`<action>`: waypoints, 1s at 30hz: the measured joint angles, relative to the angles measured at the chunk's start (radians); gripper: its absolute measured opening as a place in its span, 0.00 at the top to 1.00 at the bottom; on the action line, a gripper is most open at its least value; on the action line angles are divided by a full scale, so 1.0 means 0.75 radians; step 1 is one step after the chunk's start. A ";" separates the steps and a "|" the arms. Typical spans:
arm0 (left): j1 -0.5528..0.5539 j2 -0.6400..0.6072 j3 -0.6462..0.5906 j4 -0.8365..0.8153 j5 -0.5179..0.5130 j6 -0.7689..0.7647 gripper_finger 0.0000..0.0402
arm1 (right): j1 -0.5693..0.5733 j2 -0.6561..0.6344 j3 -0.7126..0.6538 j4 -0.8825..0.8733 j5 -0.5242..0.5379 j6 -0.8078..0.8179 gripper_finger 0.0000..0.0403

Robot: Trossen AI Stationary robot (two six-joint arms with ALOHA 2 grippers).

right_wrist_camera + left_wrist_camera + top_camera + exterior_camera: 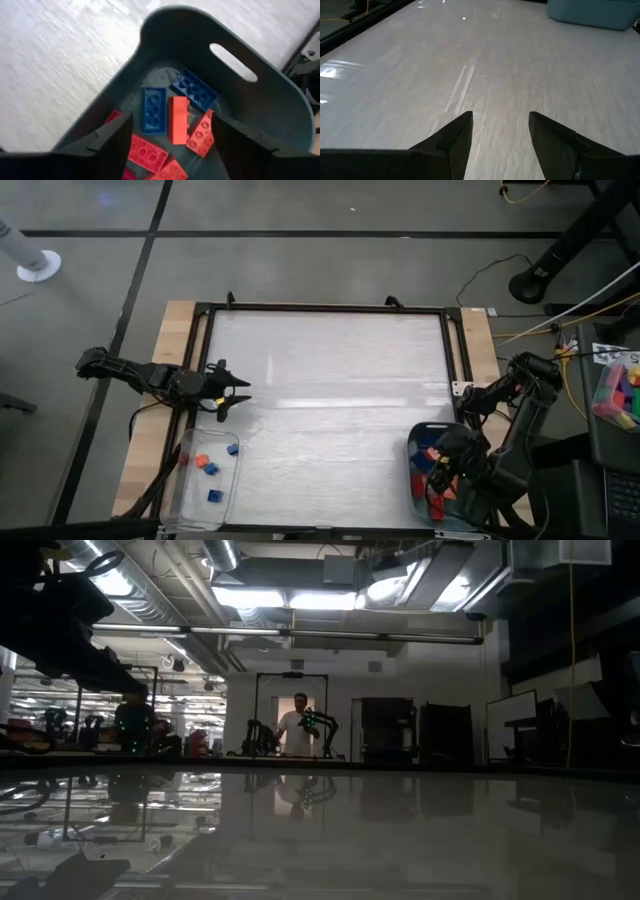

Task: Sort blocks by size
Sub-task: Return to Home Position

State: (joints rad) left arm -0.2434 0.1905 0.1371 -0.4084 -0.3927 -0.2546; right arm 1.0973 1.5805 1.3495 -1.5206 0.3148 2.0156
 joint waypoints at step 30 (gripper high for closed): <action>0.000 0.000 0.000 0.000 0.000 0.000 0.55 | -0.725 -0.392 0.182 0.158 0.697 -1.723 0.31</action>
State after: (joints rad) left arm -0.2433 0.1905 0.1371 -0.4085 -0.3930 -0.2546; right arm 0.5532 1.2864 1.4857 -1.4020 0.8373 0.7237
